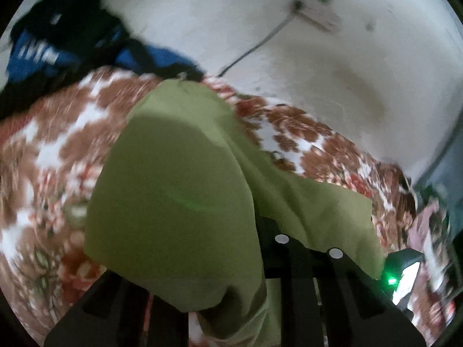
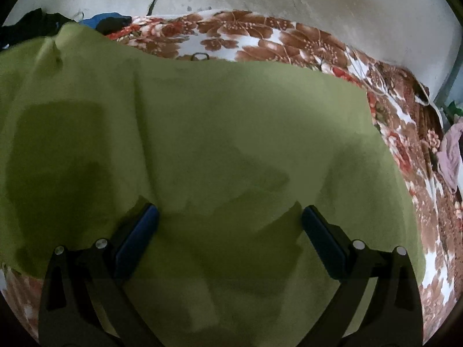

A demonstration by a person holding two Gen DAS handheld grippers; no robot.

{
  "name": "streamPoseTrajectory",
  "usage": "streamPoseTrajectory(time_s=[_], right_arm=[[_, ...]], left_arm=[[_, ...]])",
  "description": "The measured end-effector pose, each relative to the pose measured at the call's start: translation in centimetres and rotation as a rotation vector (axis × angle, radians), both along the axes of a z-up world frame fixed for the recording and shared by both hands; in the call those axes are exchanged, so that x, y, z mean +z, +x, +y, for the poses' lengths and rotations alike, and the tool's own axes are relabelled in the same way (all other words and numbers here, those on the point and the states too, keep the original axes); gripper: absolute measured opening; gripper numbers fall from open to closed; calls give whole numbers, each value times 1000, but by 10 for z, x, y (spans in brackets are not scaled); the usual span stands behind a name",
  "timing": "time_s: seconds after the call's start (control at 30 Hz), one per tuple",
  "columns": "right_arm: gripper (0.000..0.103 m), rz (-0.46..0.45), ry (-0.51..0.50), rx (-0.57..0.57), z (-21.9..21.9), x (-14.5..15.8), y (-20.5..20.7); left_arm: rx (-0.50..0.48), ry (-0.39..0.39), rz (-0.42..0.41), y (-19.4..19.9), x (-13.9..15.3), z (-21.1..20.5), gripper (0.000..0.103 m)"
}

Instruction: Fold large clothes

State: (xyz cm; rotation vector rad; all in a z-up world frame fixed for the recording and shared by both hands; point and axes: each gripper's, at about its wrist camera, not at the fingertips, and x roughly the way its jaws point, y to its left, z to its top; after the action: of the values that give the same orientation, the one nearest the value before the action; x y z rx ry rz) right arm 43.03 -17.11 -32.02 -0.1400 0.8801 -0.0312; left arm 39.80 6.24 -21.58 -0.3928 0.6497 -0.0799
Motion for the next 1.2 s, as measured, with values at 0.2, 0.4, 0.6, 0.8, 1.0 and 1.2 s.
streamPoseTrajectory(time_s=[0.2,0.4,0.6,0.8,1.0,1.2], right_arm=[[98,10,24,-6,-6,-10,0],[98,56,104,17,-24,-8,0],[98,-50,179,-60,-107,51,-47],[98,-21,171,-282,-249,67,-86],[98,6,76,-412,-367,65,-111],[98,-16,54,-427,-432,77,-122]], left_arm=[[-119,222,-83,-1,40,-77,15],[-257,579,-154,-16,58,-177,15],[-333,748,-201,-24,71,-251,15],[-450,847,-188,-32,55,-344,15],[-651,1035,-138,-58,-12,-453,15],[-766,1289,-106,-87,-94,-503,17]])
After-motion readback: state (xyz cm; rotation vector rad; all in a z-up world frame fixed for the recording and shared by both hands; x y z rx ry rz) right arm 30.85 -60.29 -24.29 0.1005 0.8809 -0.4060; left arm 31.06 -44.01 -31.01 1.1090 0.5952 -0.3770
